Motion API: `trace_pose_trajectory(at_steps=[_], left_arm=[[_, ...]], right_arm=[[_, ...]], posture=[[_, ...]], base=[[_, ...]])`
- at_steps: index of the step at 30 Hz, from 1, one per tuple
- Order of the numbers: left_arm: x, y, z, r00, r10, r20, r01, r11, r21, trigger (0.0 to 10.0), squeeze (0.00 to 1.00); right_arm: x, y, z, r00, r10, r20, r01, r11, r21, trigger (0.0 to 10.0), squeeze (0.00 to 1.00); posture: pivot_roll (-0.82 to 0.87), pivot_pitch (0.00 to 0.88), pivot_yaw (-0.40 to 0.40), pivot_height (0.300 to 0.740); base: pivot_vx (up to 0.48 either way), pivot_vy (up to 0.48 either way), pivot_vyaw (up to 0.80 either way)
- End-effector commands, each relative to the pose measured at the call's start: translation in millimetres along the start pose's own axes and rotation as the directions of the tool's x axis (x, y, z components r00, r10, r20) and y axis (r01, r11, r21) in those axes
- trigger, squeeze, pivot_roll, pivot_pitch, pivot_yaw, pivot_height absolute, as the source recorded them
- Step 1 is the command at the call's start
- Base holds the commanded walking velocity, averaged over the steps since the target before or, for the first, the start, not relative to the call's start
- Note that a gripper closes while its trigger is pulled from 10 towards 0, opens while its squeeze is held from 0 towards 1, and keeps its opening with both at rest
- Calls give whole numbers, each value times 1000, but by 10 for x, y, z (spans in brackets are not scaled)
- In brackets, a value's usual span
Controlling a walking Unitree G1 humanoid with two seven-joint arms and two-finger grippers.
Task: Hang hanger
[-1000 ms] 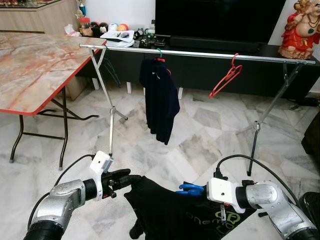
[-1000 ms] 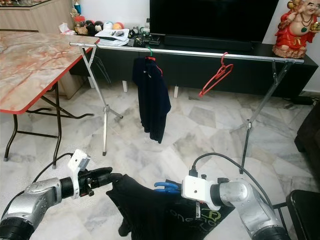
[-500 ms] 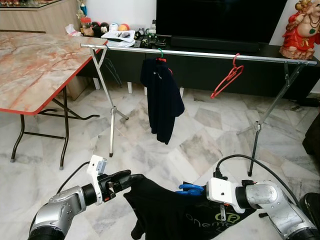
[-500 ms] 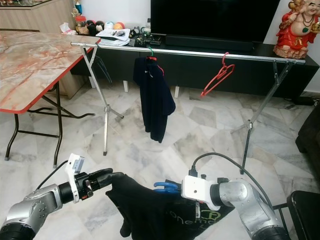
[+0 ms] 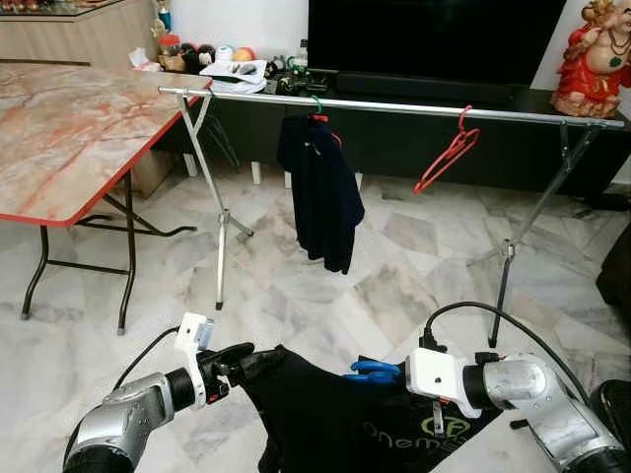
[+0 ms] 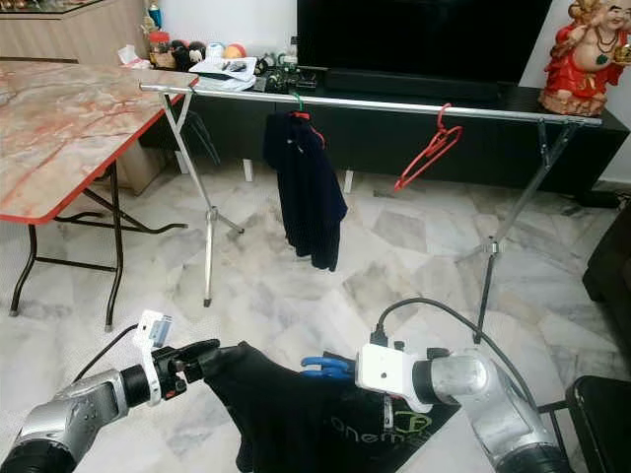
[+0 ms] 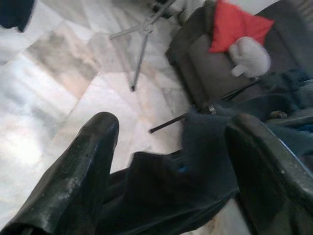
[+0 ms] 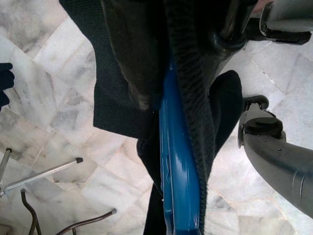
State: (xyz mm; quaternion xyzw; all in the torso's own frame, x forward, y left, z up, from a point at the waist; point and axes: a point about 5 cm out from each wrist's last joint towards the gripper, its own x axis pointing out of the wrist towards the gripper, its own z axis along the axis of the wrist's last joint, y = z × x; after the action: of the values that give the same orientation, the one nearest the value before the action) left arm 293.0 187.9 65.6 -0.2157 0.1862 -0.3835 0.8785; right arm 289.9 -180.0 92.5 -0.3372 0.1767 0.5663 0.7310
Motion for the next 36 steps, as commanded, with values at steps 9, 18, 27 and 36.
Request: trace_pose_trajectory(at_steps=[9,18,27,36], left_arm=[[-37,-144,-32,989,-142,-48,142,990,-2,10000,0],[-61,-170,-114,979,-148,-140,154,988,30,10000,0],[-88,-122,-216,961,-46,-272,105,973,206,10000,0],[-83,-84,-242,944,35,-329,82,938,336,0,0]], right_arm=[[-27,-44,53,999,-25,25,25,1000,-12,10000,0],[-15,-67,65,999,-29,25,30,999,-16,10000,0],[-4,-82,64,999,-35,22,36,999,-15,10000,0],[12,-91,67,999,-37,20,37,999,-18,10000,0]], posture=[[99,59,-1,740],[103,61,-1,740],[107,61,-4,740],[110,62,-4,740]], base=[[0,0,0],[0,0,0],[0,0,0],[0,0,0]])
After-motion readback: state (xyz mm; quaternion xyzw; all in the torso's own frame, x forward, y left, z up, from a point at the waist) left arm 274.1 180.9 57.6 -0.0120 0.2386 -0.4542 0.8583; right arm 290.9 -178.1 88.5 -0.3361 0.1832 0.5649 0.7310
